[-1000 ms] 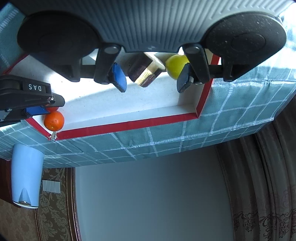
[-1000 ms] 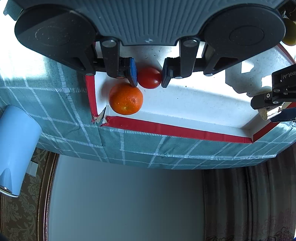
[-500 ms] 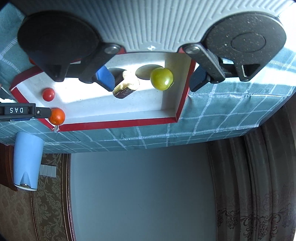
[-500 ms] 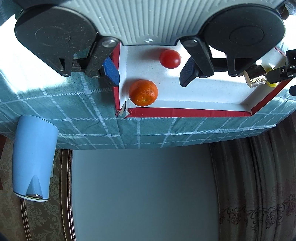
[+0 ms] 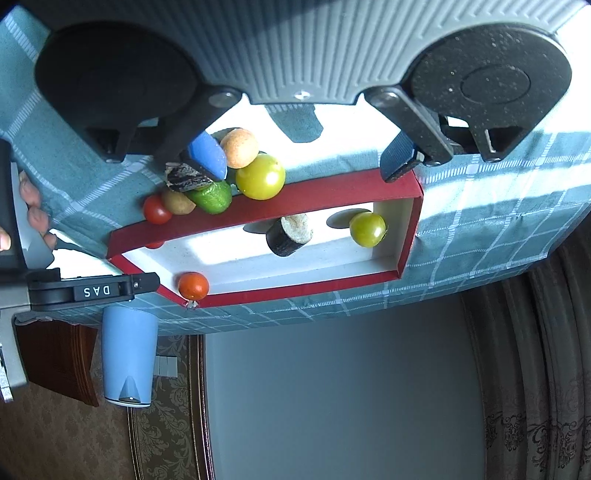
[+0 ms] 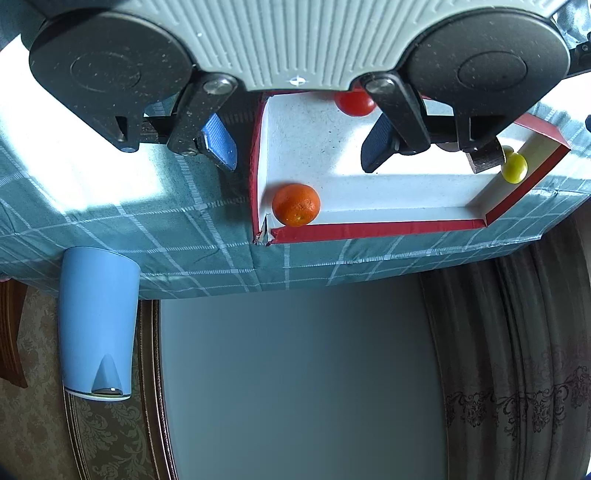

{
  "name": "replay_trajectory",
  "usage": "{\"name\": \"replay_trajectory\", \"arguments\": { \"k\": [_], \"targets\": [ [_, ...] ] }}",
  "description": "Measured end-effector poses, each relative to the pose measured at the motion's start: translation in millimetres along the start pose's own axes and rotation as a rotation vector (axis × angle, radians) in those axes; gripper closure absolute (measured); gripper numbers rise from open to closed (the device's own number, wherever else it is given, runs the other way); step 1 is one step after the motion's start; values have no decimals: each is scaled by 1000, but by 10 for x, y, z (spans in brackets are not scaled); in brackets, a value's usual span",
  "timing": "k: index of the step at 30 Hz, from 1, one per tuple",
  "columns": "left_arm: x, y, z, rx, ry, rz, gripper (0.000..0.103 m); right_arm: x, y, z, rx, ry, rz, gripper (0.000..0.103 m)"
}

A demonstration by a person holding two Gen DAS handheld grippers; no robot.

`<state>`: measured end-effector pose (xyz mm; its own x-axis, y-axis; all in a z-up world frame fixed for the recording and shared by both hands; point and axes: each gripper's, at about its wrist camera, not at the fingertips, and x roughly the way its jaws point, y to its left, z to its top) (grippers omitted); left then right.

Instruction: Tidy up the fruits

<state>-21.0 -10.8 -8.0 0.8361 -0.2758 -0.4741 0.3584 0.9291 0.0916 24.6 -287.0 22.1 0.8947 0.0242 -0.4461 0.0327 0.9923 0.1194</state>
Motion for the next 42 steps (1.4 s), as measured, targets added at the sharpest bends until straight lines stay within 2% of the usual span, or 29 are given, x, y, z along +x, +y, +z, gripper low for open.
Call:
{"name": "replay_trajectory", "arguments": {
  "k": [5,9,11,14,22,26,29,35,42],
  "targets": [
    [80,-90,-27,52,47,-15,17,-60,-51,-12,44,-12,9,27],
    [147,-172,-54,98,94,-8,21,-45,-13,-17,25,3,14,27],
    [179,-156,-50,84,114,-15,22,-65,33,-29,4,-3,12,27],
    [191,-102,-42,42,130,-66,39,-84,87,-42,-29,-17,3,27],
    [167,-188,-53,39,123,-39,45,-86,151,-62,-63,-10,3,27],
    [139,-231,-55,44,119,-77,67,-64,161,-73,-76,1,-10,27],
    [122,-310,-72,84,105,-54,68,-29,181,-86,-93,25,-18,27],
    [136,-279,-62,74,114,-99,79,-76,185,-86,-101,-10,-22,27],
    [133,-248,-58,55,111,-111,80,-66,192,-94,-110,-2,-27,27]
  ]
}}
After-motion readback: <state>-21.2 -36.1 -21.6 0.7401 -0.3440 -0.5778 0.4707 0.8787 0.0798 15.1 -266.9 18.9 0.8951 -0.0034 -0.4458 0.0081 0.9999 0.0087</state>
